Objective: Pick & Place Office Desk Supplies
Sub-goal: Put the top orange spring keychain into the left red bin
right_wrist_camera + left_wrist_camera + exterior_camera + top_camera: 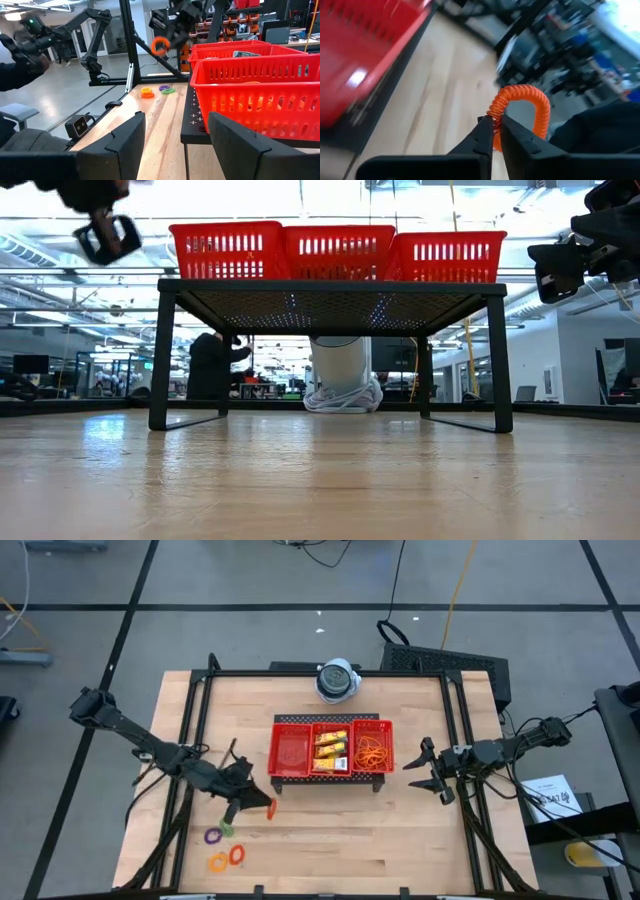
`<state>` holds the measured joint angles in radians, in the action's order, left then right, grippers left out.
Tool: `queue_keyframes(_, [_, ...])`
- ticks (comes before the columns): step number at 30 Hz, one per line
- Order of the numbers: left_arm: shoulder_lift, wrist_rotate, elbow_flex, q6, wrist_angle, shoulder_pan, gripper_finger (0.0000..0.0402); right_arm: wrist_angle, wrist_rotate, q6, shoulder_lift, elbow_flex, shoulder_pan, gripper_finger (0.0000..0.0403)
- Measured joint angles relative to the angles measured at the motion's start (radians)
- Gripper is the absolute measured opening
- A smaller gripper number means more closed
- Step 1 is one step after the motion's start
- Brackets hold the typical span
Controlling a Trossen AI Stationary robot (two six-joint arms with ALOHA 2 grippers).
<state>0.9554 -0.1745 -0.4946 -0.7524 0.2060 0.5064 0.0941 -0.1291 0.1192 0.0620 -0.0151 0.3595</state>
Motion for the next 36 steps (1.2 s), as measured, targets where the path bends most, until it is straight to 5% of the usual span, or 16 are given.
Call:
queue_keyframes(8, [0.0, -0.029, 0.0, 0.258, 0.264, -0.014, 0.0012, 0.0, 0.0, 0.0, 0.0, 0.0, 0.0, 0.0206])
queue_keyframes(17, [0.0, -0.188, -0.001, 0.449, 0.441, -0.094, 0.0027, 0.0, 0.0, 0.0, 0.0, 0.0, 0.0, 0.0206])
queue_keyframes(36, [0.0, -0.256, -0.001, 0.427, 0.219, -0.313, 0.0032, 0.0, 0.0, 0.0, 0.0, 0.0, 0.0, 0.0206])
